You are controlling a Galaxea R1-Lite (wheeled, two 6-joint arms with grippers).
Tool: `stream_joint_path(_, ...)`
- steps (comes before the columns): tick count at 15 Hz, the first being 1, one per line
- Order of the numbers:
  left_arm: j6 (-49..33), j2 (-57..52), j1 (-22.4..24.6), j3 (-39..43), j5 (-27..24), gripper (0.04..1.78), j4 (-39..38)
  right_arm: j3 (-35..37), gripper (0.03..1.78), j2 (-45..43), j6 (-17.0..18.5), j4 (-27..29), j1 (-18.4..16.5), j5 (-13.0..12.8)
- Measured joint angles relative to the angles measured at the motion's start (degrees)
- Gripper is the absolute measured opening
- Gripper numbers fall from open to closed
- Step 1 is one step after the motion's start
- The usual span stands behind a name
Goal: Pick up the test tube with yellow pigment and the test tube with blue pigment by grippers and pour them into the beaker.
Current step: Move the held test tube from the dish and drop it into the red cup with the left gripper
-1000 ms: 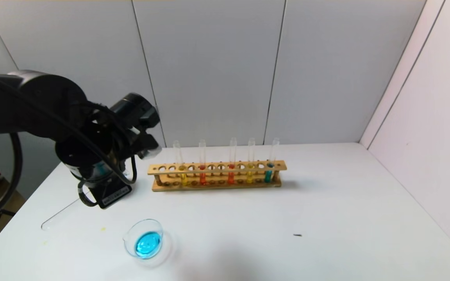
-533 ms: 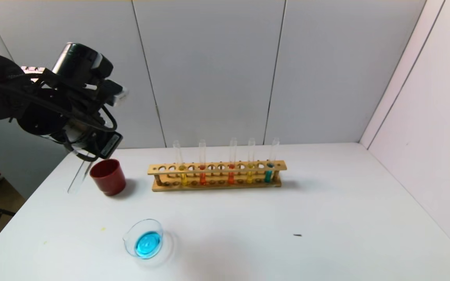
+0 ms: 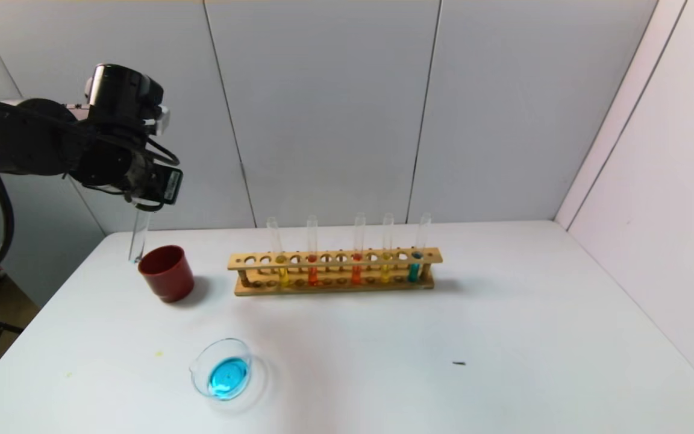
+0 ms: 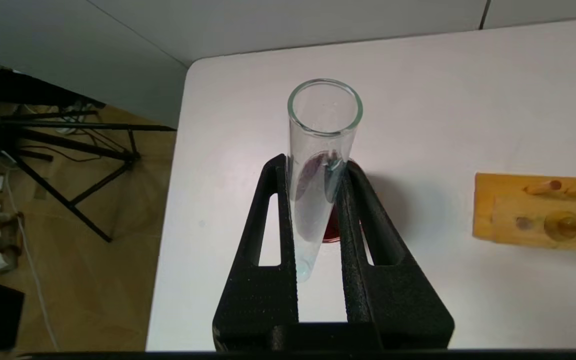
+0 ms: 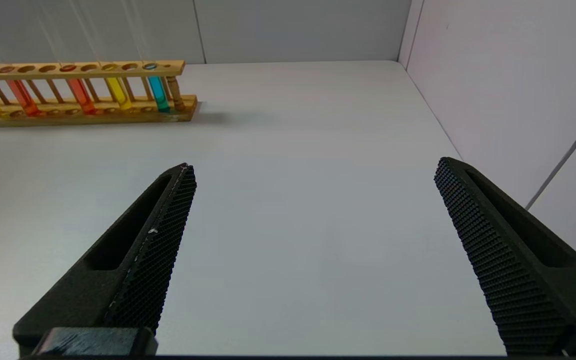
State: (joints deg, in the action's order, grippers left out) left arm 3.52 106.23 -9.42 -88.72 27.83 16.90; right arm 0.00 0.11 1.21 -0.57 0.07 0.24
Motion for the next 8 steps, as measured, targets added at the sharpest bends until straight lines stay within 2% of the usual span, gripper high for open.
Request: stream_joint_path(8, -7.63, 5.42, 3.30, -0.46, 0.04, 0.30, -7.40, 0.00, 1.74, 0.00, 0.00, -0.02, 0.00, -0.02)
